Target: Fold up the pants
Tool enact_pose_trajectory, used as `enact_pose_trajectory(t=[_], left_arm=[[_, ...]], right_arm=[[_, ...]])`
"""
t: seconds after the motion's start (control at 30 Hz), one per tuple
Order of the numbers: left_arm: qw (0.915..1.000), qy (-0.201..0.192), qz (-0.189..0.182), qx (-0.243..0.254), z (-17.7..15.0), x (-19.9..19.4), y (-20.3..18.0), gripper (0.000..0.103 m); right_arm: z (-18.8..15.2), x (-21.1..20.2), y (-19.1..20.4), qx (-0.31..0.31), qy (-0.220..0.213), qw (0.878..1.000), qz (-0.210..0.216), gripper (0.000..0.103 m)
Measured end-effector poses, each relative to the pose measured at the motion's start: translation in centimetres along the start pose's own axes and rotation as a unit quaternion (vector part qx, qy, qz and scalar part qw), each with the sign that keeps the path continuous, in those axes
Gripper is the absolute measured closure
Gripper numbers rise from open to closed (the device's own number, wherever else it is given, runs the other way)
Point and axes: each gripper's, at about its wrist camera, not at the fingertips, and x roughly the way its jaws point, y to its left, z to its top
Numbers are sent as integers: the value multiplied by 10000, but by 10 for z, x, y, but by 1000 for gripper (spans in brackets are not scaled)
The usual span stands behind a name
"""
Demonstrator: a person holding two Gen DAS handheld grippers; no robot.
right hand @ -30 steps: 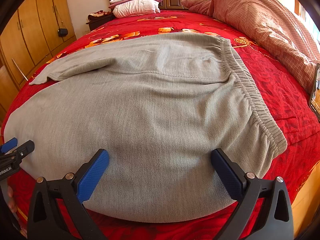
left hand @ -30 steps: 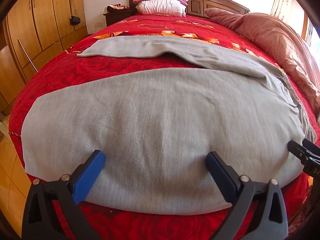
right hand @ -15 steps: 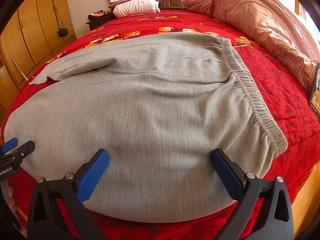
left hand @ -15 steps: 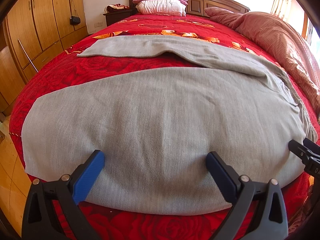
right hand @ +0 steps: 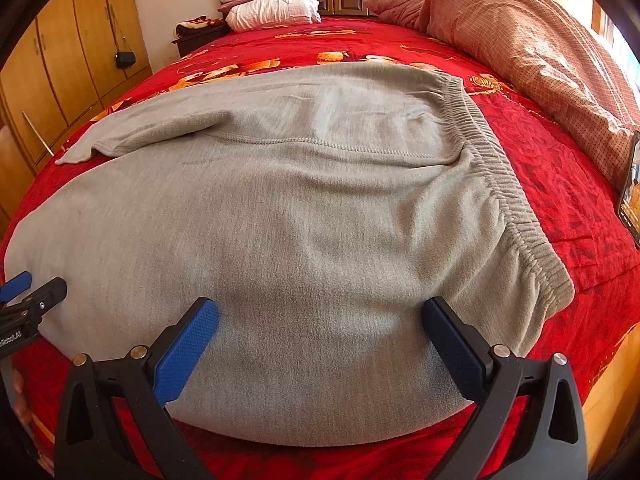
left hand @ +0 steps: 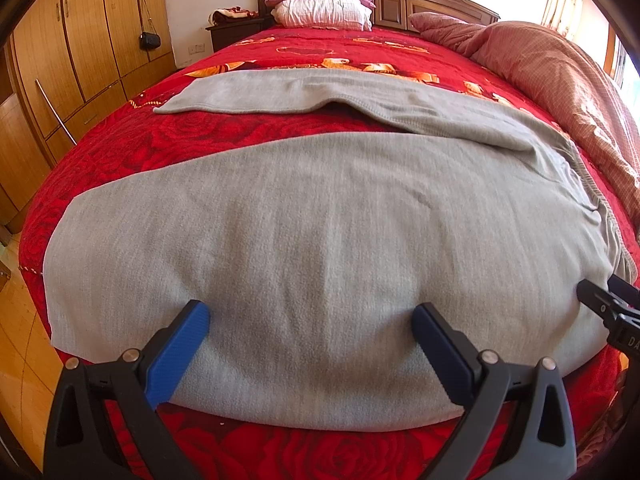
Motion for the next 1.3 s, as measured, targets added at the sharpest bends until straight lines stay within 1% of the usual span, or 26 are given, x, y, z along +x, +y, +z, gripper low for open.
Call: enact_pose_trajectory(t=[0.27, 0.43, 0.93, 1.3], left_arm=[[10000, 11, -52, -18, 2, 0, 1, 0], [9999, 11, -94, -35, 3, -1, 3, 0], [10000, 56, -10, 10, 3, 0, 0, 0], [9999, 99, -68, -18, 3, 1, 1, 0]], right_arm=[[1, 0, 2, -44, 39, 9999, -90, 0], [1, 0, 1, -34, 39, 10000, -66, 0], [2, 0, -1, 1, 46, 10000, 3, 0], [2, 2, 1, -49, 98, 9999, -63, 0]])
